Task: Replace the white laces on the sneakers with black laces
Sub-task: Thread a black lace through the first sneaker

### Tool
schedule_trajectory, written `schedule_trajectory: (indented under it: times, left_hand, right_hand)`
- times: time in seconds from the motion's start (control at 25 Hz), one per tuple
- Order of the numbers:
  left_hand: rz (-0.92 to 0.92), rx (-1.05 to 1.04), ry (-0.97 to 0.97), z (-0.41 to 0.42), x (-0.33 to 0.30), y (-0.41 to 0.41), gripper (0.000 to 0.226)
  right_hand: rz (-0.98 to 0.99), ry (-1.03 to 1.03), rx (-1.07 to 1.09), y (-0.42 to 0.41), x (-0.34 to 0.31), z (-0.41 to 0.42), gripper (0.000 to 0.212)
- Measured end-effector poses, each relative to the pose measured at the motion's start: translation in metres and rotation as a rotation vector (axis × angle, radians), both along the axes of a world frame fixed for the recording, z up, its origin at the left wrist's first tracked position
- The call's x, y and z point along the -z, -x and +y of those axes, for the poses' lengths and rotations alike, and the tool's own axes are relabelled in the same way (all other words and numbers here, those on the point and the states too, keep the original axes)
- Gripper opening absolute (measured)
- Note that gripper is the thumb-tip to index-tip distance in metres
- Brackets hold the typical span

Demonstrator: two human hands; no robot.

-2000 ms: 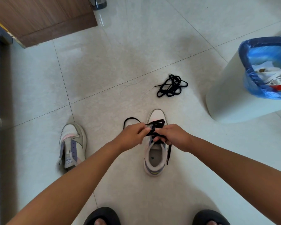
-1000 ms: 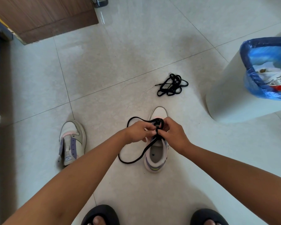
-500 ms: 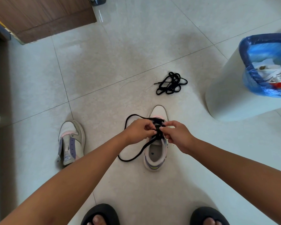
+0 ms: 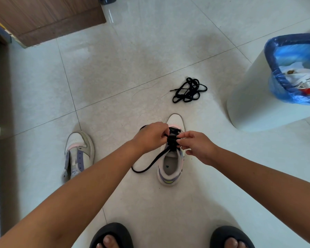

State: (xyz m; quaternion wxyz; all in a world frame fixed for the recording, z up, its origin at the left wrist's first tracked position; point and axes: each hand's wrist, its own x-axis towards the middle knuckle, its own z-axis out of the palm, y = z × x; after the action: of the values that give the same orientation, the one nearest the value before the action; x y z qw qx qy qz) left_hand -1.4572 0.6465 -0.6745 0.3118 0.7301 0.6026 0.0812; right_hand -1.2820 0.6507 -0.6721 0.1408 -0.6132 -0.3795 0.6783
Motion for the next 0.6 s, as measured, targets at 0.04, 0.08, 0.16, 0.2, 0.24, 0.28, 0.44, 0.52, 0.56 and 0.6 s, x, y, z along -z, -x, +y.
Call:
schedule_trajectory:
  times: [0.04, 0.08, 0.16, 0.2, 0.24, 0.28, 0.44, 0.52, 0.56, 0.6]
  left_hand:
    - [0.146, 0.081, -0.077, 0.004, 0.001, 0.005, 0.015]
    - [0.249, 0.115, -0.131, 0.007, 0.005, 0.009, 0.016]
    - [0.250, 0.014, -0.173, 0.007, 0.016, 0.012, 0.015]
    - [0.136, -0.140, -0.129, 0.006, 0.021, 0.011, 0.013]
    - [-0.003, -0.329, -0.052, 0.006, 0.024, 0.010, 0.010]
    - [-0.121, -0.500, 0.038, 0.008, 0.025, 0.010, 0.008]
    - [0.012, -0.480, 0.054, 0.013, 0.028, 0.022, 0.007]
    - [0.273, -0.243, 0.000, 0.009, 0.031, 0.022, 0.011]
    - [0.371, -0.171, -0.034, 0.006, 0.034, 0.022, 0.014]
    - [0.420, -0.148, -0.064, 0.007, 0.034, 0.024, 0.016]
  right_hand:
    - [-0.003, -0.005, 0.018, 0.000, 0.001, -0.001, 0.011]
    - [-0.010, -0.014, 0.035, -0.001, 0.000, -0.003, 0.012]
    - [-0.027, -0.056, 0.070, -0.003, 0.000, -0.006, 0.015]
    - [-0.028, -0.079, 0.086, -0.005, 0.000, -0.007, 0.017]
    - [-0.026, -0.094, 0.097, -0.007, 0.000, -0.009, 0.020]
    - [-0.017, -0.103, 0.106, -0.009, 0.001, -0.010, 0.023]
    - [0.031, -0.076, 0.126, -0.014, 0.002, -0.019, 0.029]
    - [0.067, -0.048, 0.164, -0.014, 0.003, -0.021, 0.026]
    - [0.085, -0.038, 0.190, -0.014, 0.003, -0.020, 0.021]
    - [0.099, -0.036, 0.207, -0.014, 0.003, -0.020, 0.017]
